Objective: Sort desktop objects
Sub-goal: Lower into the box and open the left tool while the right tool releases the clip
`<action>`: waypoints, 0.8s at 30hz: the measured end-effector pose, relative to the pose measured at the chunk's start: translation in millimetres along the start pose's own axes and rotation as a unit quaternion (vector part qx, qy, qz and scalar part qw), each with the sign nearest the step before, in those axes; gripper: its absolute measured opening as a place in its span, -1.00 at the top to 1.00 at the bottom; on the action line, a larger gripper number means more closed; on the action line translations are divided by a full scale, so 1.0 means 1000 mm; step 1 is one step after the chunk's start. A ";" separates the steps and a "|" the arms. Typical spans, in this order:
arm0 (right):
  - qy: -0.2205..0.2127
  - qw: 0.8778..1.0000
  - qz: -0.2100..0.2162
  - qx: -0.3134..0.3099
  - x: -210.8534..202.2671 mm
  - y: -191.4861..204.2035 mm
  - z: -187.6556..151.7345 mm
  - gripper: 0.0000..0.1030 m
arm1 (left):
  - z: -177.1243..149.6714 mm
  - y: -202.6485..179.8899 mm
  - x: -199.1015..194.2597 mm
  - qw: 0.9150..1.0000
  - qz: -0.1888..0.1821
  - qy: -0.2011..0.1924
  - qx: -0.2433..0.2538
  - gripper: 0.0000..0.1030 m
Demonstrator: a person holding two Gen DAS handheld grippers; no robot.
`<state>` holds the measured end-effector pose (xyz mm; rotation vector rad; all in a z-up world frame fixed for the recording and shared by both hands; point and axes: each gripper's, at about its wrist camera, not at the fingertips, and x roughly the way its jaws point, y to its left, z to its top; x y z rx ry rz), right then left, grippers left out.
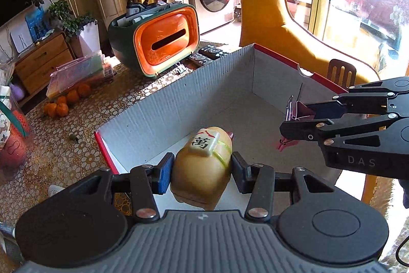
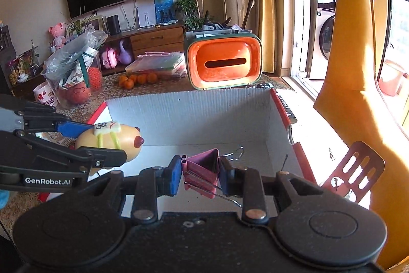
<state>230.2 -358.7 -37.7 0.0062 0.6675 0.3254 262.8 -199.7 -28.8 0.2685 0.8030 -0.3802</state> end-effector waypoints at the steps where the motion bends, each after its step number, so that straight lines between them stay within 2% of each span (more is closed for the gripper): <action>1: 0.007 1.000 0.001 -0.002 0.004 -0.001 0.000 0.44 | 0.001 0.000 0.005 1.000 -0.002 0.008 0.001 0.10; 11: 0.080 0.996 -0.015 -0.030 0.037 -0.006 -0.007 0.44 | 0.004 -0.009 0.058 0.993 -0.022 0.109 0.026 0.10; 18: 0.101 0.994 -0.019 -0.030 0.045 -0.010 -0.010 0.44 | 0.007 -0.009 0.075 0.986 -0.038 0.161 0.030 0.09; 24: 0.111 0.993 -0.020 -0.030 0.049 -0.009 -0.010 0.43 | 0.004 -0.014 0.083 0.980 -0.048 0.191 0.041 0.06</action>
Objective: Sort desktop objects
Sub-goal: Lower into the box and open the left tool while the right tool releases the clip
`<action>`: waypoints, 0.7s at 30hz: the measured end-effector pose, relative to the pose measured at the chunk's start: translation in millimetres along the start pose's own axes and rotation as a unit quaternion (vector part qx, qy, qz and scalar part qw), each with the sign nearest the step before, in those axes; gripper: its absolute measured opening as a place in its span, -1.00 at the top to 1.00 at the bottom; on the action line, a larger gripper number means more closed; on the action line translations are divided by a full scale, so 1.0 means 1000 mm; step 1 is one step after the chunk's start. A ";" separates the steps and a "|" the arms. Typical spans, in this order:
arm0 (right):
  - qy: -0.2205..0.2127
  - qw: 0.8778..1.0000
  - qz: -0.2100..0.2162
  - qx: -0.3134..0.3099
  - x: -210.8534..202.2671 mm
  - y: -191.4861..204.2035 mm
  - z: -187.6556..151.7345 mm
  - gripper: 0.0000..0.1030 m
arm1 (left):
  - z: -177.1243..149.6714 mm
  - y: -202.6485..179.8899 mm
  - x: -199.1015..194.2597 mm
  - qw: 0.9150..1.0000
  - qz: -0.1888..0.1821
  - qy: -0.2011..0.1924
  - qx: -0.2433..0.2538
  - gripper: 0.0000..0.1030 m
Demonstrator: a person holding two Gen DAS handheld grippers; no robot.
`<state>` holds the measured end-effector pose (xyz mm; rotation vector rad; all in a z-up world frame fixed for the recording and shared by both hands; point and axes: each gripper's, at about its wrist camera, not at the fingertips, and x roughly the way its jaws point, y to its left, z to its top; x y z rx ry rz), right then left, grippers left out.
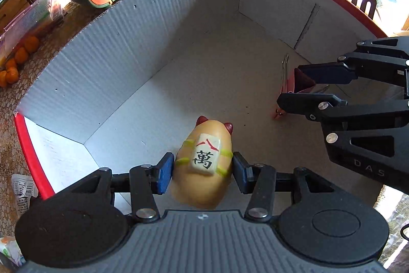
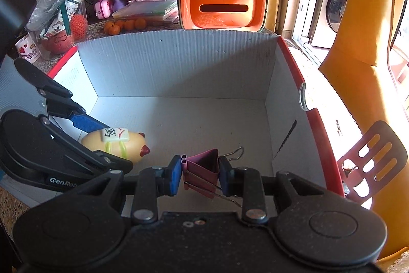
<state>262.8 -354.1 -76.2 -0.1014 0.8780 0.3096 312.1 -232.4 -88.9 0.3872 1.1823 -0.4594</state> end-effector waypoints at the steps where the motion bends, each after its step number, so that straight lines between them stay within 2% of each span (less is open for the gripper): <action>1: 0.000 1.000 0.000 -0.001 0.000 0.000 0.000 0.42 | 0.000 -0.001 -0.001 1.000 0.000 -0.001 0.003 0.06; 6: -0.002 1.000 -0.006 -0.003 -0.002 0.002 -0.001 0.32 | -0.004 0.000 -0.008 1.000 0.002 -0.021 0.000 0.06; 8: -0.005 1.000 -0.004 -0.002 -0.005 0.001 0.000 0.18 | -0.007 0.002 -0.015 0.999 0.000 -0.039 -0.007 0.06; 17: -0.034 0.999 -0.004 0.007 -0.033 0.003 0.001 0.13 | -0.023 0.002 -0.050 0.995 -0.007 -0.096 -0.025 -0.08; 19: -0.042 0.999 -0.004 0.007 -0.040 0.006 0.000 0.03 | -0.028 0.004 -0.062 0.993 -0.015 -0.115 -0.030 -0.08; 20: -0.048 0.999 -0.004 0.007 -0.045 0.008 -0.001 -0.10 | -0.029 0.006 -0.068 0.991 -0.015 -0.126 -0.032 -0.08; 21: -0.055 0.998 -0.003 0.005 -0.050 0.010 -0.001 -0.12 | -0.032 0.006 -0.074 0.990 -0.016 -0.135 -0.033 -0.08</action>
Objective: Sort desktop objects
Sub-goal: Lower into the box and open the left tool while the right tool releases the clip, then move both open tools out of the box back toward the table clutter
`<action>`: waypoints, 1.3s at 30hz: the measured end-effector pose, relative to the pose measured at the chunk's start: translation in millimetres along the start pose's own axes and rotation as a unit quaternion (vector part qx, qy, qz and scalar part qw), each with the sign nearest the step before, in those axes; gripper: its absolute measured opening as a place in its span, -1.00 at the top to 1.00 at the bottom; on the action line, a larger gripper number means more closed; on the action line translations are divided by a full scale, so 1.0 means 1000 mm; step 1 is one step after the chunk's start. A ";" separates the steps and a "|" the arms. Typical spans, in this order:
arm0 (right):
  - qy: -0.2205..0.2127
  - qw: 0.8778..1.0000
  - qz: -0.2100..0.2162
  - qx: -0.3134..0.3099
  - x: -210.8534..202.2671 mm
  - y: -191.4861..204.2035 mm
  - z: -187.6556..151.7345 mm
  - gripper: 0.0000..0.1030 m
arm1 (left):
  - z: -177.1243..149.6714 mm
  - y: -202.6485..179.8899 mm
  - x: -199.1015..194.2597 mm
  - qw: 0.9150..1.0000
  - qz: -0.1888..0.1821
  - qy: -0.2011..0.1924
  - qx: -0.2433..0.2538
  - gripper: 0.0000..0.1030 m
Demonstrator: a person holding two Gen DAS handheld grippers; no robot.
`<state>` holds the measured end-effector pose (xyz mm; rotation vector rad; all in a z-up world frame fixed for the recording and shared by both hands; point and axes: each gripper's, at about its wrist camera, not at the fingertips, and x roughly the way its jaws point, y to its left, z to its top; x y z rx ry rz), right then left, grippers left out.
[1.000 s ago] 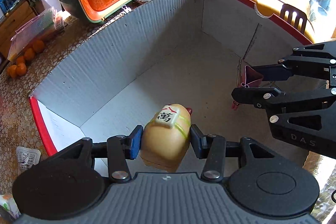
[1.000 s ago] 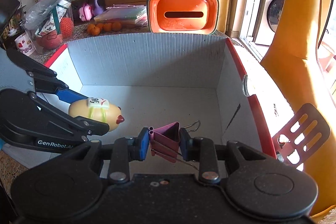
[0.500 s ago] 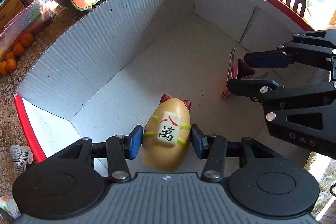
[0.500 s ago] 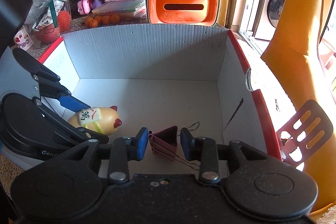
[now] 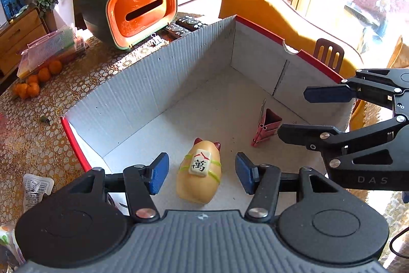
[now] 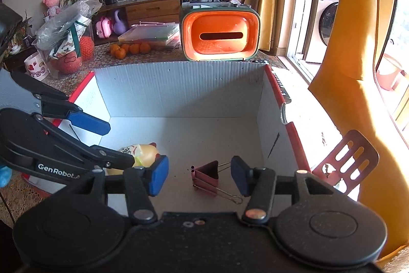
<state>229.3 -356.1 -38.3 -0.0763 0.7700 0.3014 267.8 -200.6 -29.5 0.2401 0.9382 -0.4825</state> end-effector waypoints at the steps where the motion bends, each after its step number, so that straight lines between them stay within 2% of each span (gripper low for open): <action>1: -0.005 1.000 0.000 -0.002 -0.004 0.002 0.000 -0.12 | -0.001 0.000 -0.006 1.000 -0.001 -0.006 -0.002 -0.08; 5: -0.023 1.000 0.002 -0.007 -0.023 0.013 -0.001 -0.13 | -0.010 0.004 -0.031 0.999 -0.006 -0.036 -0.024 -0.08; 8: -0.041 0.999 0.001 -0.008 -0.037 0.021 -0.003 -0.37 | -0.020 0.004 -0.052 0.998 -0.007 -0.059 -0.033 -0.08; 14: -0.061 0.998 0.010 0.001 -0.059 0.038 -0.007 -0.42 | -0.042 0.006 -0.088 0.994 0.003 -0.099 -0.042 -0.08; 18: -0.077 0.997 0.007 0.002 -0.072 0.052 -0.012 -0.59 | -0.056 0.011 -0.109 0.991 0.002 -0.122 -0.057 -0.09; 21: -0.088 0.996 0.004 -0.004 -0.082 0.067 -0.015 -0.63 | -0.069 0.016 -0.124 0.988 0.008 -0.139 -0.065 -0.24; 26: -0.103 0.995 0.007 -0.013 -0.094 0.092 -0.021 -0.71 | -0.095 0.023 -0.146 0.985 0.024 -0.160 -0.066 -0.35; 37: -0.121 0.992 0.037 -0.016 -0.105 0.152 -0.029 -0.87 | -0.151 0.059 -0.191 0.974 0.050 -0.190 -0.111 -0.60; 39: -0.122 0.991 0.042 -0.018 -0.104 0.163 -0.030 -0.95 | -0.161 0.064 -0.195 0.973 0.057 -0.193 -0.117 -0.64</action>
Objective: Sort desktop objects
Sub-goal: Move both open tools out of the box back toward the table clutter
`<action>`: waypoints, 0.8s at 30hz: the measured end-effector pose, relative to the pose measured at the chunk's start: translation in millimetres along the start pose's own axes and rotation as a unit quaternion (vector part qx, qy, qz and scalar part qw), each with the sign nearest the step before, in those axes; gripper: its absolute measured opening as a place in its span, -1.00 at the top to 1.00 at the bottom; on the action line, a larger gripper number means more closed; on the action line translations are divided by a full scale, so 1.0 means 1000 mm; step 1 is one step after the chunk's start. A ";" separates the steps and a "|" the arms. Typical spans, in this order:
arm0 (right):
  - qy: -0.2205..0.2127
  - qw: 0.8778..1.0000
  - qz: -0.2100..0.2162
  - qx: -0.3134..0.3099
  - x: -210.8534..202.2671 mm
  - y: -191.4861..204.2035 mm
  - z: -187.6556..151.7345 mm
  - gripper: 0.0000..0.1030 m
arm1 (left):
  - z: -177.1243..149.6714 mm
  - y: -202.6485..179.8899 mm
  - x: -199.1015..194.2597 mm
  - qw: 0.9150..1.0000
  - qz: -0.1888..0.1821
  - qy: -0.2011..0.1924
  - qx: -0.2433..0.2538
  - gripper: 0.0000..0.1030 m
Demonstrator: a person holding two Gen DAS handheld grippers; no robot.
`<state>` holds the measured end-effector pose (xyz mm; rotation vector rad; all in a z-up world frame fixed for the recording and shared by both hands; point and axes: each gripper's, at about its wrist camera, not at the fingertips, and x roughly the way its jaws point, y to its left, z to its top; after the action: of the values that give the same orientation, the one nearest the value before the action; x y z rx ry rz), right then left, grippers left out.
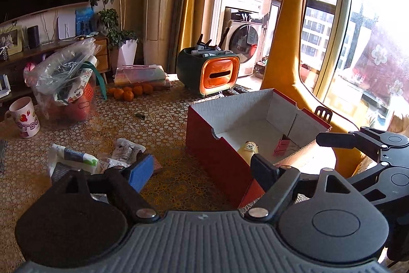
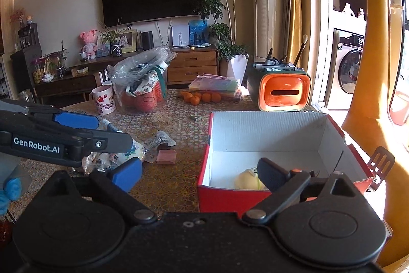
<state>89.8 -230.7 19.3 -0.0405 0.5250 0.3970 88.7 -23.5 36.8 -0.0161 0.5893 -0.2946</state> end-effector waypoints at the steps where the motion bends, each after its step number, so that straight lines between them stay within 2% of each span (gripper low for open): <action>1: -0.001 1.000 0.000 -0.001 0.001 0.005 -0.001 -0.95 | -0.003 0.004 -0.003 1.000 0.004 -0.001 -0.003 -0.67; 6: -0.004 1.000 0.005 -0.006 0.005 0.031 -0.006 -0.96 | -0.018 0.026 -0.015 1.000 0.015 -0.004 -0.023 -0.70; 8: -0.005 1.000 0.007 -0.004 0.008 0.040 -0.008 -0.96 | -0.024 0.034 -0.019 0.999 0.024 -0.008 -0.028 -0.78; 10: -0.006 1.000 0.008 -0.004 0.011 0.048 -0.009 -0.96 | -0.028 0.041 -0.023 0.999 0.034 -0.013 -0.032 -0.96; 11: -0.006 1.000 0.008 -0.004 0.012 0.051 -0.009 -0.97 | -0.030 0.046 -0.026 0.999 0.039 -0.016 -0.034 -0.99; 24: 0.008 0.999 0.023 -0.020 0.039 0.096 -0.018 -0.97 | -0.058 0.093 -0.032 0.995 0.081 -0.018 -0.051 -1.00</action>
<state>75.8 -130.4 -9.2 -0.0705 0.5354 0.4531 55.9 78.5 -3.3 -0.0714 0.5649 -0.1069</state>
